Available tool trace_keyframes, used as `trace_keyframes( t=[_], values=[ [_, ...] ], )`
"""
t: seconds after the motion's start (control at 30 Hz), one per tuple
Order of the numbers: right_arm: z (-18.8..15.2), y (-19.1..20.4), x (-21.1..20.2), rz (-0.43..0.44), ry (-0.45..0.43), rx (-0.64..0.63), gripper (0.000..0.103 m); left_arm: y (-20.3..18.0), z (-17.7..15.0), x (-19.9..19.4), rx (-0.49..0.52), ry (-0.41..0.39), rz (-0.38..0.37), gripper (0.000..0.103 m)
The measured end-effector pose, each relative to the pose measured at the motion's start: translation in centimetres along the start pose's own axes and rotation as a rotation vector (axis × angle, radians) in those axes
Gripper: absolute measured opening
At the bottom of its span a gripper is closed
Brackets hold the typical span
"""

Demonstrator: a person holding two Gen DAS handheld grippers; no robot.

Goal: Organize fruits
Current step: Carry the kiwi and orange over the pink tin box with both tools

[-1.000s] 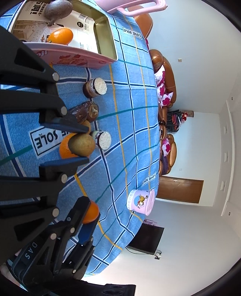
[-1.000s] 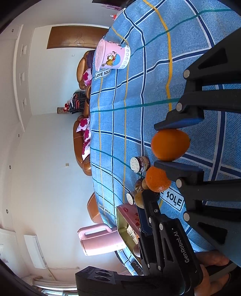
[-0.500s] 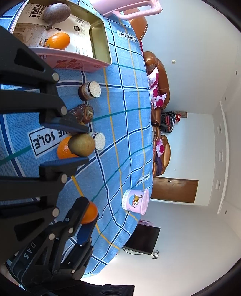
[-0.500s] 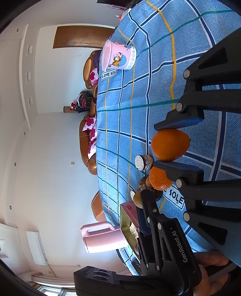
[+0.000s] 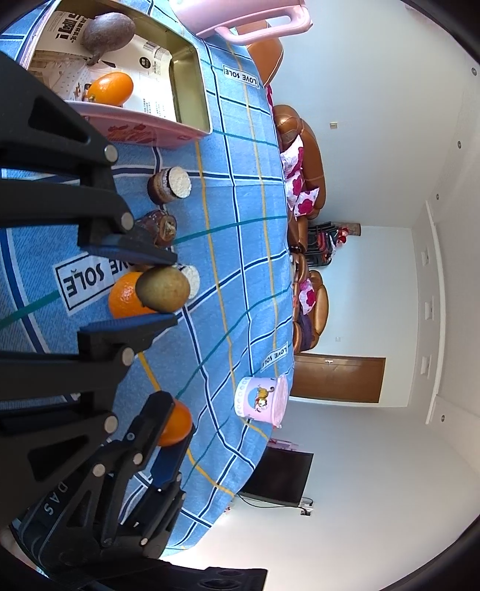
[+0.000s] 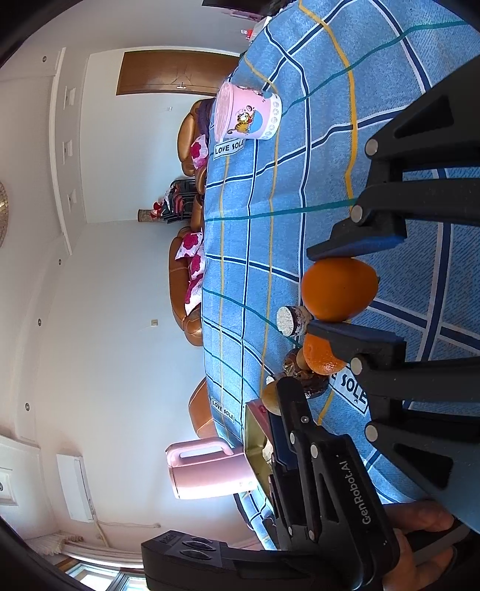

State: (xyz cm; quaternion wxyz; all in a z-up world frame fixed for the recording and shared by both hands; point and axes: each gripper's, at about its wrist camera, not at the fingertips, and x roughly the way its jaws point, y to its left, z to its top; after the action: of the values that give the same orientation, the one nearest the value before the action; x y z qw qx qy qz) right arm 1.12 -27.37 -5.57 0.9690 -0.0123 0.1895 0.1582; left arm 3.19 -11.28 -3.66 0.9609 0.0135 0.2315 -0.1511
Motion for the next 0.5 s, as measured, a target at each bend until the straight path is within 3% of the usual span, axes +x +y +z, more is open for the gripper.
trace_keyframes(
  t=[0.5],
  values=[
    [-0.19, 0.06, -0.64, 0.01, -0.046, -0.011, 0.035, -0.19, -0.1, -0.93, 0.014, -0.051, 0.012, 0.027]
  ],
)
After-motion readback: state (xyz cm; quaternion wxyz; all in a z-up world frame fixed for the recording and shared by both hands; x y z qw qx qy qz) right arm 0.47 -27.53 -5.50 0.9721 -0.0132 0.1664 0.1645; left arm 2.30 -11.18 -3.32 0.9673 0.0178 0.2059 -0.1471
